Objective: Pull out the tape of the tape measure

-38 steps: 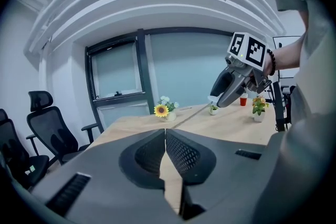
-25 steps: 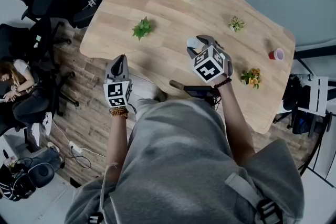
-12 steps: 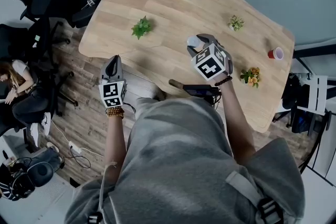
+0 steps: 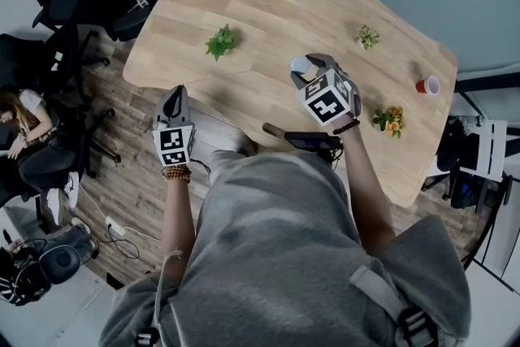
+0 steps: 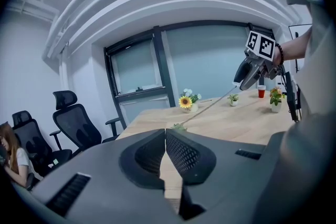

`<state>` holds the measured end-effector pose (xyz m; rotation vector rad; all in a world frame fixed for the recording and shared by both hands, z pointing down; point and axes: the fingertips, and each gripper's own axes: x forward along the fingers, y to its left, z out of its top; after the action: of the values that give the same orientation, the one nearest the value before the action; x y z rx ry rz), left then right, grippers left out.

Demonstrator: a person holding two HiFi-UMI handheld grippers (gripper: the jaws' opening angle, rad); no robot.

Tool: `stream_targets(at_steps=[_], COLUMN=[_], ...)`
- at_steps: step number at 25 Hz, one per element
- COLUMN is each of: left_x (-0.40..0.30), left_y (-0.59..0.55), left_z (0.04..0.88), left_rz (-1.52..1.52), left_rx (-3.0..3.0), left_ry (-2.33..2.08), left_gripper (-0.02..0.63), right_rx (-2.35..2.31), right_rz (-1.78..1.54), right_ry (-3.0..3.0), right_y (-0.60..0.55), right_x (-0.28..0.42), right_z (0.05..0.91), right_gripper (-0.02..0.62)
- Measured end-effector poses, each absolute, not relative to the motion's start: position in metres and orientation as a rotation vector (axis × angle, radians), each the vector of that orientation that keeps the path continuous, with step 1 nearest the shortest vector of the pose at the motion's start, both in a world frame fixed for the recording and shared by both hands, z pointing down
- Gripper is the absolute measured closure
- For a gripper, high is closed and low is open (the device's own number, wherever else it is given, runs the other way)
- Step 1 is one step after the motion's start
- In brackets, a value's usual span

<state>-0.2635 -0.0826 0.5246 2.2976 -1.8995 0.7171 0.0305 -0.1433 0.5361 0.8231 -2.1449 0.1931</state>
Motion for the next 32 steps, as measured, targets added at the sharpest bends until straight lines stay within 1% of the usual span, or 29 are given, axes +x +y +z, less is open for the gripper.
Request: stream_targets(at_steps=[6,12,20,24,26,32], left_x=[-0.301,-0.305,-0.311,-0.34,-0.351,-0.359], left_y=[-0.081,-0.081,-0.079,-0.073,-0.069,-0.052], left_z=[0.521,0.516,0.519,0.515,0.514,0.519], left_rz=[0.66,0.798,0.769,0.689,0.701,0.686], left_rx=[2.163,2.205,2.175,2.064,2.051,2.001], left_ry=[-2.003,-2.011,-2.023,-2.102,-2.121,-2.149], left_gripper=[0.594,0.594,0.594,0.594,0.594,0.594], right_rx=[0.869,0.861,0.871,0.91,0.911,0.86], right_rz=[0.199,0.2,0.214,0.232,0.239,0.207], right_ry=[-2.109,-2.102,-2.104,-2.091,-2.102,-2.102], right_y=[-0.148,-0.147,-0.147,-0.154,-0.155,-0.152], right_x=[0.044,0.049,0.052,0.06,0.059,0.051], right_z=[0.541,0.544,0.546,0.547,0.547,0.547], right_gripper=[0.371,0.371,0.371,0.371,0.371,0.371])
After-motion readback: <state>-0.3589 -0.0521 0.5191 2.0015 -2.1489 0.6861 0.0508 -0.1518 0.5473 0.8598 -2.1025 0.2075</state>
